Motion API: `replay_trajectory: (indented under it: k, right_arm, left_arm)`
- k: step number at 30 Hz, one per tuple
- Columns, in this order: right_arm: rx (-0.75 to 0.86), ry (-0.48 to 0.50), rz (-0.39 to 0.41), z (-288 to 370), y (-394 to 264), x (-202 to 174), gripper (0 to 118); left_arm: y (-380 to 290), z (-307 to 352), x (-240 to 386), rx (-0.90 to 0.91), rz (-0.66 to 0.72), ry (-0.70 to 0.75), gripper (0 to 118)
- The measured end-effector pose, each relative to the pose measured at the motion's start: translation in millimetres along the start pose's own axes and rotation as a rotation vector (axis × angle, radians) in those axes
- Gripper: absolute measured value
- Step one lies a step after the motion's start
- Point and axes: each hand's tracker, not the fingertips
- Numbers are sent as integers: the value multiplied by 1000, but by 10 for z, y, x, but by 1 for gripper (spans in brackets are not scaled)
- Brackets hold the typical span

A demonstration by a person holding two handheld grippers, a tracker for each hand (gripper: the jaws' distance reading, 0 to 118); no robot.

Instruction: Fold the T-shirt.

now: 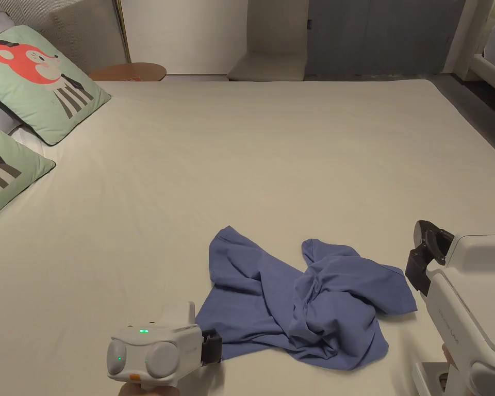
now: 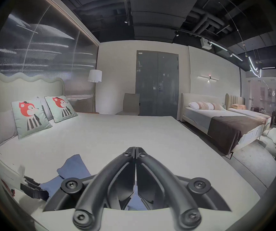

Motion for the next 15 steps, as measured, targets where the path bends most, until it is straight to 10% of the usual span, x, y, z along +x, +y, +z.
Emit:
replay_trajectory:
  k: [4, 12, 15]
  right_arm:
    - [-7, -5, -5, 5, -17, 36, 1]
    - [-171, -32, -35, -391, -68, 223, 2]
    - [-296, -9, -42, -761, -121, 322, 35]
  left_arm:
    - [-15, 136, 128, 42, -9, -32, 11]
    - [174, 538, 95, 128, 29, -89, 10]
    - [290, 678, 78, 151, 49, -128, 10]
